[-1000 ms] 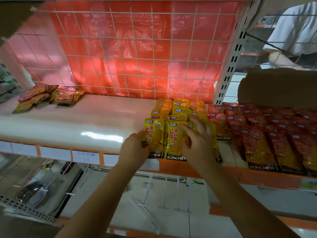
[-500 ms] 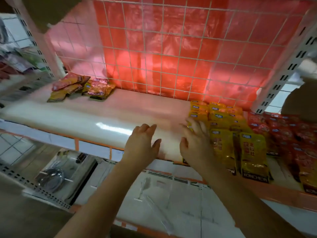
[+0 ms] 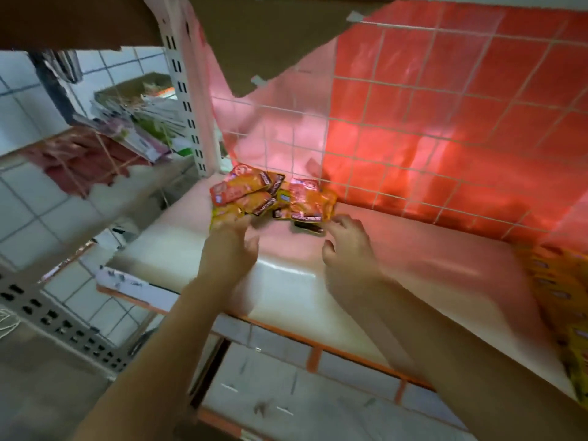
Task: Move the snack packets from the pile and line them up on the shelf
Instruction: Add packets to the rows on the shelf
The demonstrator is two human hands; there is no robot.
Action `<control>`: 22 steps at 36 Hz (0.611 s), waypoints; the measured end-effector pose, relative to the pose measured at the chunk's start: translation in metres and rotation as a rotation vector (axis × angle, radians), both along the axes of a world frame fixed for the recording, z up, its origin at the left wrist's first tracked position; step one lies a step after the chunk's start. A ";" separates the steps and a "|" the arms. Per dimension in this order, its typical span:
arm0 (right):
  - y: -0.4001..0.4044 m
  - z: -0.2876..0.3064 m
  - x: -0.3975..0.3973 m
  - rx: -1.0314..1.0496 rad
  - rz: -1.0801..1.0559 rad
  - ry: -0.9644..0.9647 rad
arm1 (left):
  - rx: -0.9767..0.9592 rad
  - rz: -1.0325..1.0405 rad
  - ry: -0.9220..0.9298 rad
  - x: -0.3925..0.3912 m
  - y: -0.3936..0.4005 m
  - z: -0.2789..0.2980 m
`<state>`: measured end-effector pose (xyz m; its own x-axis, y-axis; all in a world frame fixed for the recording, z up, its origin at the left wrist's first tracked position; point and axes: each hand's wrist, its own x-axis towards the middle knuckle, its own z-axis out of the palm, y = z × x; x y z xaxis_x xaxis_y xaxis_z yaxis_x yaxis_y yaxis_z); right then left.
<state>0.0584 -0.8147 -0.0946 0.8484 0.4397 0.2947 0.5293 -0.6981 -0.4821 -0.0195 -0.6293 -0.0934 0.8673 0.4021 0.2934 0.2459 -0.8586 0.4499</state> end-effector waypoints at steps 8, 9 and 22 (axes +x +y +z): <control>0.081 -0.001 0.063 0.109 -0.297 0.240 | -0.029 0.003 0.006 0.056 0.083 0.006; 0.084 -0.001 0.070 0.052 -0.340 0.236 | -0.077 -0.011 0.050 0.062 0.090 0.005; 0.065 -0.007 0.069 0.106 -0.423 0.338 | -0.340 -0.112 0.195 0.103 0.118 0.003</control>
